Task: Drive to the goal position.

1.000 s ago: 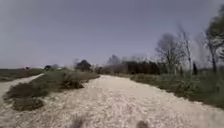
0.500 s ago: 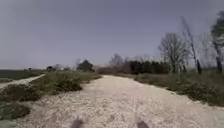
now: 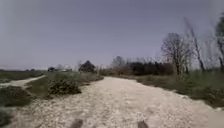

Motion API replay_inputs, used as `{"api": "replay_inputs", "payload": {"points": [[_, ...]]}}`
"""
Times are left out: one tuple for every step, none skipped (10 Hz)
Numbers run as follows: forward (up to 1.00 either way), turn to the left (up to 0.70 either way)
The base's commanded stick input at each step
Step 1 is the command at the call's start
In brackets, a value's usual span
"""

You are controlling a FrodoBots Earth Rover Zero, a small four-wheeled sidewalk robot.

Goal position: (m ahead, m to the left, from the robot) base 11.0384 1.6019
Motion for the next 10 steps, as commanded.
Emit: {"api": "replay_inputs", "payload": {"points": [[0.70, -0.04], [0.70, -0.21], [0.70, -0.34], [0.70, -0.18], [0.70, -0.06], [0.70, 0.00], [0.70, 0.00], [0.70, 0.00], [0.70, 0.00], [0.70, 0.00]]}}
